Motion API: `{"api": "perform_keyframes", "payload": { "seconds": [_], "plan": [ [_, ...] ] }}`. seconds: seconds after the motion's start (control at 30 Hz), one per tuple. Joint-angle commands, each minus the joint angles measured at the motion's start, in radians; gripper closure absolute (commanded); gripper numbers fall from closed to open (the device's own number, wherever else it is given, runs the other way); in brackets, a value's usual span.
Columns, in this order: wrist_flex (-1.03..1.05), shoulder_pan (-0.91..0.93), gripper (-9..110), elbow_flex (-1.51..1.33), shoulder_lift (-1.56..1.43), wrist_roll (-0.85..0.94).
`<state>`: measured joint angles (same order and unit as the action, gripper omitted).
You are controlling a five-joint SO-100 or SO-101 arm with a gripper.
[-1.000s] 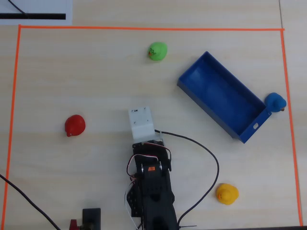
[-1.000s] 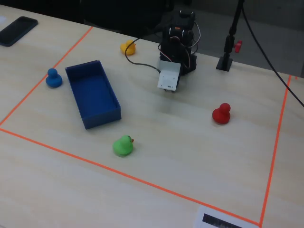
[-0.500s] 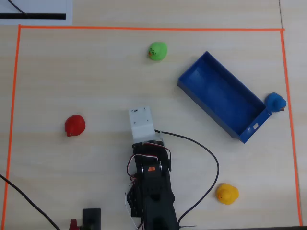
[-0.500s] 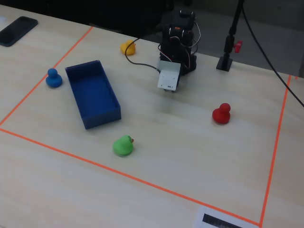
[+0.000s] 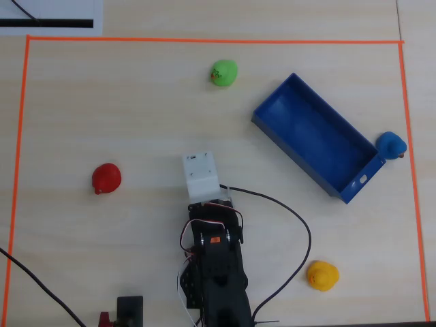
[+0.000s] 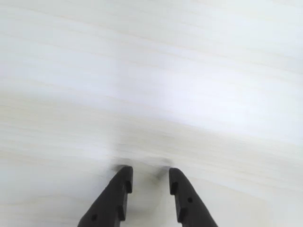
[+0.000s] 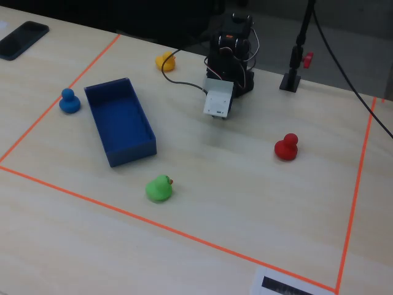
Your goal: Grasp green duck and put it into box.
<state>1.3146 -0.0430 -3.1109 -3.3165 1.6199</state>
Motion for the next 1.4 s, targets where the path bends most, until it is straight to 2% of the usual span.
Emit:
{"api": "perform_keyframes", "payload": {
  "seconds": [0.0,0.3,0.4,0.53,0.7,0.8,1.0,1.1,1.23,1.3,1.37],
  "plan": [
    [0.031,-0.005,93,0.000,0.006,-0.011],
    [0.032,-0.005,93,0.000,0.006,-0.015],
    [0.032,-0.003,99,0.000,0.006,-0.020],
    [0.031,0.009,98,0.000,0.006,0.018],
    [-0.112,0.051,95,0.015,0.034,0.041],
    [-0.288,0.058,93,0.083,0.160,0.031],
    [-0.707,0.072,89,0.347,0.621,-0.038],
    [-1.022,0.083,90,0.472,0.845,-0.112],
    [-1.572,0.114,87,0.541,1.141,-0.133],
    [-1.738,0.127,86,0.595,1.276,-0.126],
    [-1.819,0.140,84,0.657,1.393,-0.107]
  ]
}}
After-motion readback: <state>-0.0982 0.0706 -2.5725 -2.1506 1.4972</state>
